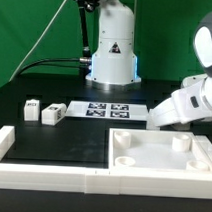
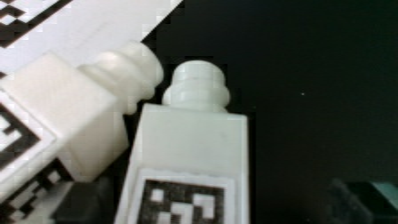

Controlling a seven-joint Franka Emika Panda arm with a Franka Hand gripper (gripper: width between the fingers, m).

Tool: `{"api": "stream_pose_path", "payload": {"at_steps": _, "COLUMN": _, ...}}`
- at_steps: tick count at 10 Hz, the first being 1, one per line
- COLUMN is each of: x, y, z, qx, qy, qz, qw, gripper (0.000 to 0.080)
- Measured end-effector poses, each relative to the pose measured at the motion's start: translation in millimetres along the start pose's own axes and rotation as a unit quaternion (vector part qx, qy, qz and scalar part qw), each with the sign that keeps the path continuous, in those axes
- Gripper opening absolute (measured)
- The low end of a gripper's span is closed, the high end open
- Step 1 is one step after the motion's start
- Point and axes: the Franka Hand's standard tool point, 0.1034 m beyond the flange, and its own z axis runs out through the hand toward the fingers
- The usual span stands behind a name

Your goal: Assemble one leg

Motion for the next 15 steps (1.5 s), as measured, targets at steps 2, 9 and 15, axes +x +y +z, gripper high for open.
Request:
{"api": "stream_pose_path", "payload": {"at_steps": 2, "x": 0.0, "y": 0.0, "z": 0.1, "qx": 0.0, "qy": 0.0, "qz": 0.0, "qw": 1.0, "gripper": 0.0375}}
{"api": "stream_pose_path", "payload": {"at_steps": 9, "x": -11.8, "y": -1.6, "z": -10.5, "qx": 0.0, "qy": -0.01, "qz": 0.004, "qw": 1.0, "gripper": 0.0285}}
{"api": "stream_pose_path", "payload": {"at_steps": 15, "x": -37.1, "y": -2.5, "z": -42.3, "qx": 0.0, "qy": 0.022, "qz": 0.019, "qw": 1.0, "gripper": 0.0287}}
